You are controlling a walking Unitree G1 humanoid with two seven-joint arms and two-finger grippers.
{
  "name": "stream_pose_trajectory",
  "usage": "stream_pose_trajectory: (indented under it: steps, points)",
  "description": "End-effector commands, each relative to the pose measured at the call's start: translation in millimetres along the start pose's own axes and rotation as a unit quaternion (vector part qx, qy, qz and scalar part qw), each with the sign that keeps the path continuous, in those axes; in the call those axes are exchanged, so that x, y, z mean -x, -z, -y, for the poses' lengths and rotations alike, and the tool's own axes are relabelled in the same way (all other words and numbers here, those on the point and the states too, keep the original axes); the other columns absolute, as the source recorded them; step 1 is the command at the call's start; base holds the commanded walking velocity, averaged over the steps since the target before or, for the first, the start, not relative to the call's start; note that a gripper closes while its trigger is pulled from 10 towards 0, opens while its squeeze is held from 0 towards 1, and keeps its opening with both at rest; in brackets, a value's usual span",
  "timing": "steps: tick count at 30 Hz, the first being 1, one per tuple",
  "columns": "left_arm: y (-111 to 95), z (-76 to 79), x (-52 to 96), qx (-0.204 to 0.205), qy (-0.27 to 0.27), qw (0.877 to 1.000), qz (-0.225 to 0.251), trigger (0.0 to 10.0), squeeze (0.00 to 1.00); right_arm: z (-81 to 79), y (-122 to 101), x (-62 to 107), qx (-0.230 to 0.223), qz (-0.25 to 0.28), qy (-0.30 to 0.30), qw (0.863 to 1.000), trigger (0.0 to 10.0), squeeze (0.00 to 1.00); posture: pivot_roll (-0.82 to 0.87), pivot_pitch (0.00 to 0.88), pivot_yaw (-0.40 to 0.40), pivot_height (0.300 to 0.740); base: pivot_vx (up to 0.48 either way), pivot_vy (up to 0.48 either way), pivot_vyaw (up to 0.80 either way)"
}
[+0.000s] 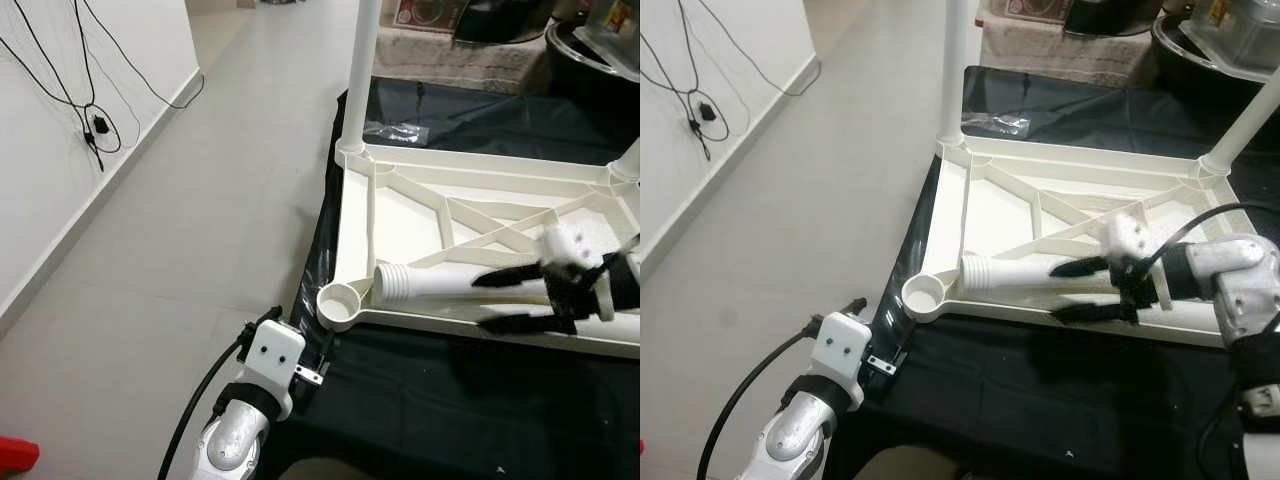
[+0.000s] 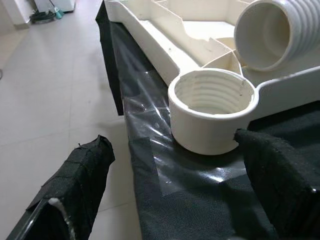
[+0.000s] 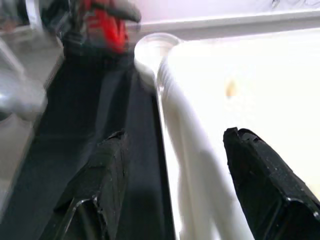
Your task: Building children table
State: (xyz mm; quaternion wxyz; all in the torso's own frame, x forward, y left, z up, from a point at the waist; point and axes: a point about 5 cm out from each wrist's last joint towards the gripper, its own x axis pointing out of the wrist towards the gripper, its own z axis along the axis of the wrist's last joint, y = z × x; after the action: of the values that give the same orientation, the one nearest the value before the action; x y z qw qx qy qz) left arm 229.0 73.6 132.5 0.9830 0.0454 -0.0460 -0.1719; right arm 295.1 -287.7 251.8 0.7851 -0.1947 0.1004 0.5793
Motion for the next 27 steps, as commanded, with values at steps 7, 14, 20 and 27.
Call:
stream_pose_trajectory:
  steps: [7,14,20,27]
  points:
    - [5.6,1.2,1.1,-0.001,0.004,1.0,-0.013,10.0,0.0,13.7,-40.8,0.2,-0.034,0.235,0.063,0.969,10.0,0.0,0.02,0.183,-0.04,0.74,0.0,0.0,0.0]
    - [4.8,1.0,0.2,0.001,0.003,1.0,-0.012,10.0,0.0,43.3,-37.3,-31.4,-0.095,0.283,0.276,0.914,10.0,0.0,0.0,0.181,-0.017,0.74,0.0,0.0,0.0]
    - [5.5,0.0,0.0,0.0,0.005,1.0,-0.013,10.0,0.0,43.9,-30.0,-59.9,-0.098,0.268,0.364,0.887,10.0,0.0,0.0,0.179,-0.013,0.74,0.0,0.0,0.0]
    - [5.7,-0.7,-1.4,0.0,0.003,1.0,-0.014,10.0,0.0,31.7,-13.4,-79.4,-0.124,0.28,0.458,0.835,10.0,0.0,0.02,0.18,-0.02,0.74,0.0,0.0,0.0]
